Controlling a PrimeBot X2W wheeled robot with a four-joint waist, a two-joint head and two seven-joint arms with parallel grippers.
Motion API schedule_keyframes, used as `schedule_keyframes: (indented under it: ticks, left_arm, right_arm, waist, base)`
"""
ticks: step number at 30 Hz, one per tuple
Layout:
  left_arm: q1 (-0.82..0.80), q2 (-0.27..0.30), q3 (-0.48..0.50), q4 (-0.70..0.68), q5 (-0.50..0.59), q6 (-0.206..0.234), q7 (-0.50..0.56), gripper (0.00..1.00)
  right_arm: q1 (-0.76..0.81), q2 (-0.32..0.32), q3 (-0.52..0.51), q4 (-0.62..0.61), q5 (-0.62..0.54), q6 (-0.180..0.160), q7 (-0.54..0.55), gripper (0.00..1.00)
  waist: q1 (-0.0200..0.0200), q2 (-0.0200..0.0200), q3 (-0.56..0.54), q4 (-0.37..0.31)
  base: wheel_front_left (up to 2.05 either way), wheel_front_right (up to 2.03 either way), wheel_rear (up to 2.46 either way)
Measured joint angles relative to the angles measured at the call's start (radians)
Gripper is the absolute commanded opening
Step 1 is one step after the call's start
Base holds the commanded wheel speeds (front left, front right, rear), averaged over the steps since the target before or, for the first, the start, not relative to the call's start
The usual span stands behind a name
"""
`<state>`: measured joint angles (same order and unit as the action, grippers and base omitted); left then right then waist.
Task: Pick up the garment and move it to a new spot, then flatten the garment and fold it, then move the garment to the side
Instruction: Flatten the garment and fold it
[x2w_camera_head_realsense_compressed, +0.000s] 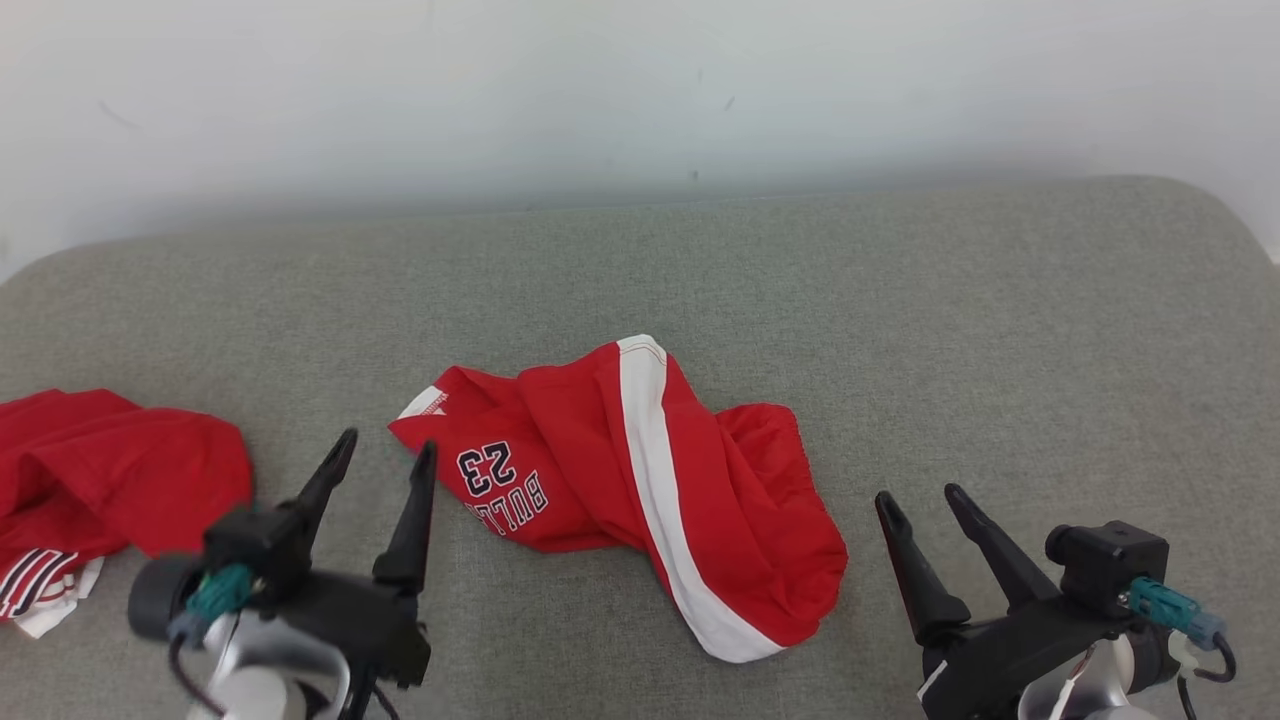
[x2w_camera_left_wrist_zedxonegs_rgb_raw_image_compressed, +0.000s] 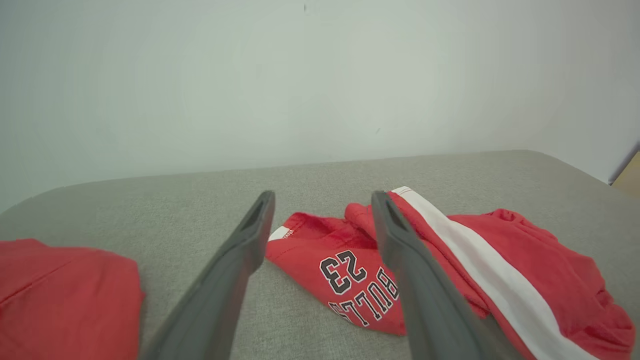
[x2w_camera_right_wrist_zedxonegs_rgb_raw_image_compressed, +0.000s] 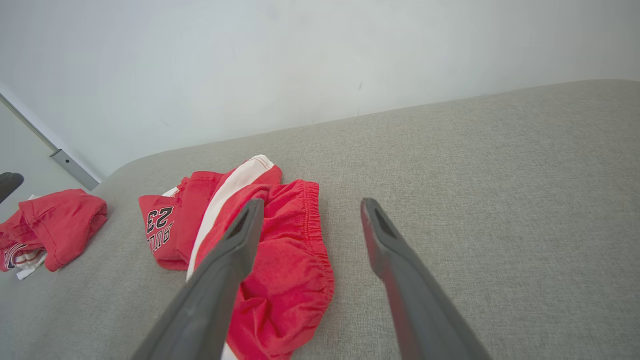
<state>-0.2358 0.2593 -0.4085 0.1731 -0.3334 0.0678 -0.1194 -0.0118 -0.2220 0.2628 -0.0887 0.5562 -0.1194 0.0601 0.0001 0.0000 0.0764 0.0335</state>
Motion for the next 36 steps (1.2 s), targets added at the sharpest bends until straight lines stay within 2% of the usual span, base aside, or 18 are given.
schedule_keyframes:
  ticks: [5, 9, 10, 24, 30, 36]
  left_arm:
    - [-0.145, 0.016, -0.059, 0.079, 0.012, -0.086, 0.062, 1.0]
    - [-0.26, 0.005, -0.095, 0.178, -0.002, -0.172, 0.124, 1.0]
    - [-0.279, 0.005, -0.11, 0.204, 0.001, -0.182, 0.142, 1.0]
    - [-0.507, -0.055, -0.194, 0.491, -0.073, -0.193, 0.283, 1.0]
    - [-0.541, -0.062, -0.316, 0.581, -0.097, -0.193, 0.337, 1.0]
    - [-0.544, -0.065, -0.36, 0.68, -0.12, -0.193, 0.392, 1.0]
  right_arm:
    - [-0.009, 0.002, 0.007, 0.026, -0.018, -0.004, -0.009, 1.0]
    - [-0.035, 0.007, 0.025, 0.042, -0.03, -0.004, -0.009, 1.0]
    - [-0.039, 0.011, 0.027, 0.047, -0.03, -0.004, -0.009, 1.0]
    - [-0.066, 0.023, 0.049, 0.062, -0.06, -0.004, -0.007, 1.0]
    - [-0.068, 0.03, 0.043, 0.078, -0.065, -0.004, -0.009, 1.0]
    - [-0.081, 0.031, 0.044, 0.091, -0.071, -0.004, -0.016, 1.0]
  waist:
    - [0.0, 0.0, 0.014, -0.011]
    - [0.0, 0.0, 0.022, -0.027]
    - [0.0, 0.0, 0.025, -0.032]
    - [0.0, 0.0001, 0.082, -0.125]
    - [0.0001, 0.0001, 0.112, -0.156]
    - [0.0, 0.0001, 0.116, -0.159]
  base:
    - [0.0, 0.0, 0.0]
    - [0.0, 0.0, 0.0]
    - [0.0, 0.0, 0.0]
    - [0.0, 0.0, 0.0]
    - [0.0, 0.0, 0.0]
    - [0.0, 0.0, 0.0]
